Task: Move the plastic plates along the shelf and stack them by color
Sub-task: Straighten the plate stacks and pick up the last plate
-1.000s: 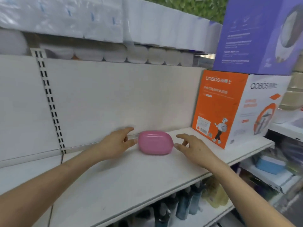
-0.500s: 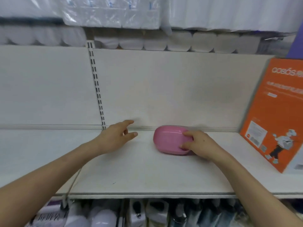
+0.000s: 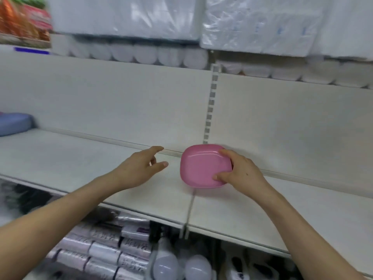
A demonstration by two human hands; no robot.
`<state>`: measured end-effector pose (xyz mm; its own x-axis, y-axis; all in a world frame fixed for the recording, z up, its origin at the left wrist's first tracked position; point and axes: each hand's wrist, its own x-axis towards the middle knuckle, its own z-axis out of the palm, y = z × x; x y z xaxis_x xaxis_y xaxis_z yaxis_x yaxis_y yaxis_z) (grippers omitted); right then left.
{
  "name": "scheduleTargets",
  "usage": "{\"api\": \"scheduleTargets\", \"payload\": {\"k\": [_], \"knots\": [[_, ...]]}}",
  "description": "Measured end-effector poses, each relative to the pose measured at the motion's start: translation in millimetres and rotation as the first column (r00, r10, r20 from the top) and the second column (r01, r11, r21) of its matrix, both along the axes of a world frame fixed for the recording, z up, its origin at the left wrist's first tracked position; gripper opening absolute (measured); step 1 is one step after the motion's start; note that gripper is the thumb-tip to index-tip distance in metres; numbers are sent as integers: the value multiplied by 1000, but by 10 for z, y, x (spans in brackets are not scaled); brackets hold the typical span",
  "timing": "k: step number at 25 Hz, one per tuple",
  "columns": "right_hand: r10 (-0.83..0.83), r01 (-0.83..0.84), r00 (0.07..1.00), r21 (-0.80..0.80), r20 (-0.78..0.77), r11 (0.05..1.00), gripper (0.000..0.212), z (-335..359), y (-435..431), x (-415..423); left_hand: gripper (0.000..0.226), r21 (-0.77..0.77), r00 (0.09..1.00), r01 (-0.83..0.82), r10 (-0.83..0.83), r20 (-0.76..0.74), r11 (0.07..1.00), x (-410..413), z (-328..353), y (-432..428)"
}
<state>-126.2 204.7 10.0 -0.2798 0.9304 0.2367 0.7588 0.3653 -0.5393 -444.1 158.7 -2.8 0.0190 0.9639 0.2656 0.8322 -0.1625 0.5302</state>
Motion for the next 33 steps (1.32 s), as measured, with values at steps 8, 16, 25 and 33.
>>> {"api": "scheduleTargets", "payload": {"k": [8, 16, 25, 33], "knots": [[277, -273, 951, 50, -136, 961, 84, 92, -374, -3008, 55, 55, 960, -263, 256, 111, 963, -2621, 41, -1231], [531, -529, 801, 87, -279, 844, 76, -25, -1185, -5453, 50, 158, 822, -551, 500, 273, 819, -4328, -233, -2647], [600, -606, 737, 89, -310, 790, 78, -266, -1498, -7375, 45, 187, 693, -710, 627, 357, 679, -5539, -561, -3019], [512, -455, 822, 253, -249, 854, 77, 85, -1048, -8645, 55, 261, 753, -650, 558, 349, 714, -6866, -168, -2327]]}}
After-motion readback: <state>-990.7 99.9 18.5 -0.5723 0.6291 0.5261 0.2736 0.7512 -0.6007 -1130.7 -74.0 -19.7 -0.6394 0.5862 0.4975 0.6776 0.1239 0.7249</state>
